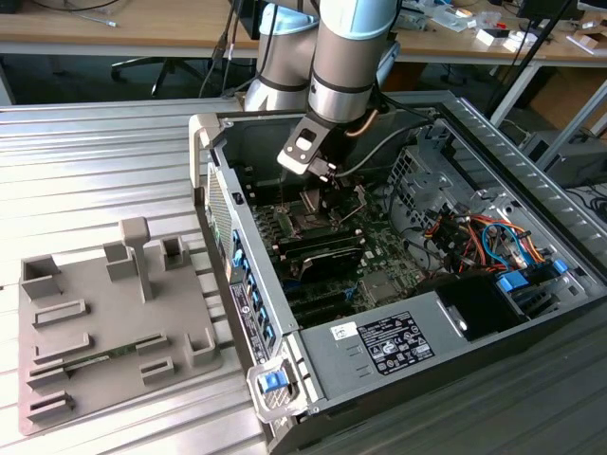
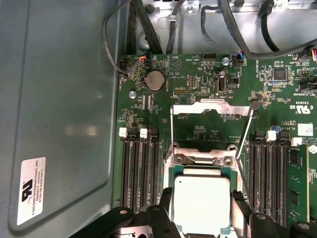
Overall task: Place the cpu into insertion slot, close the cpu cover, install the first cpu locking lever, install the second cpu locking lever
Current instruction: 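Place the cpu into insertion slot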
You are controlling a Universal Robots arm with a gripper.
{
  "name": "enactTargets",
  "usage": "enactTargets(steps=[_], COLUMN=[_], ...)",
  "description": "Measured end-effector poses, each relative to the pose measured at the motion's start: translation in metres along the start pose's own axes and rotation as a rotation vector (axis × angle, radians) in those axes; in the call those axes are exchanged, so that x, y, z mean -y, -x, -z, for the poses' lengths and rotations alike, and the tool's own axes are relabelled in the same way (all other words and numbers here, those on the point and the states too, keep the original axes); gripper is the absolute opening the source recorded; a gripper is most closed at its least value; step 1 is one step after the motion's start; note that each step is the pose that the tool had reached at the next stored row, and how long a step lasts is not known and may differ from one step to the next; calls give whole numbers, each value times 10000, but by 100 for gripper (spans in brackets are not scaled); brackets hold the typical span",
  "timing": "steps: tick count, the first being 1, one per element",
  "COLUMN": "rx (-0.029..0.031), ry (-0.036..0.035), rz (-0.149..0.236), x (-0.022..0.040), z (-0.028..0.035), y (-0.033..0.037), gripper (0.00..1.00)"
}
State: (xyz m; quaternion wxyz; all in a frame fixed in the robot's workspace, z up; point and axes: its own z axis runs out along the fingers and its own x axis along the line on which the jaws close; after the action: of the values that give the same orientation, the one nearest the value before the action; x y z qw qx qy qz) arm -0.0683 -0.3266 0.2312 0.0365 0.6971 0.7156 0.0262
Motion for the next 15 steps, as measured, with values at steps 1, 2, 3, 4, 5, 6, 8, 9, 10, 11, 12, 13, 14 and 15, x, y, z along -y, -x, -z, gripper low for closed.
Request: enactTargets(steps=[1, 2, 3, 4, 5, 6, 8, 9, 10, 11, 12, 13, 14, 15], rx=[0, 0, 0, 0, 0, 0, 0, 0, 0, 0, 0, 0, 0, 0], ry=[0, 0, 0, -1, 0, 0, 0, 0, 0, 0, 0, 0, 1, 0], rz=[0, 0, 0, 0, 0, 0, -1, -1, -1, 0, -1, -1, 0, 0], x=[0, 0, 0, 1, 1, 1, 1, 2, 2, 2, 2, 2, 2, 3], z=[-2, -4, -6, -7, -9, -10, -14, -16, -17, -18, -20, -21, -25, -27], y=[0, 0, 0, 0, 0, 0, 0, 0, 0, 0, 0, 0, 0, 0], gripper=[55, 55, 55, 55, 55, 55, 55, 55, 55, 55, 55, 55, 55, 55])
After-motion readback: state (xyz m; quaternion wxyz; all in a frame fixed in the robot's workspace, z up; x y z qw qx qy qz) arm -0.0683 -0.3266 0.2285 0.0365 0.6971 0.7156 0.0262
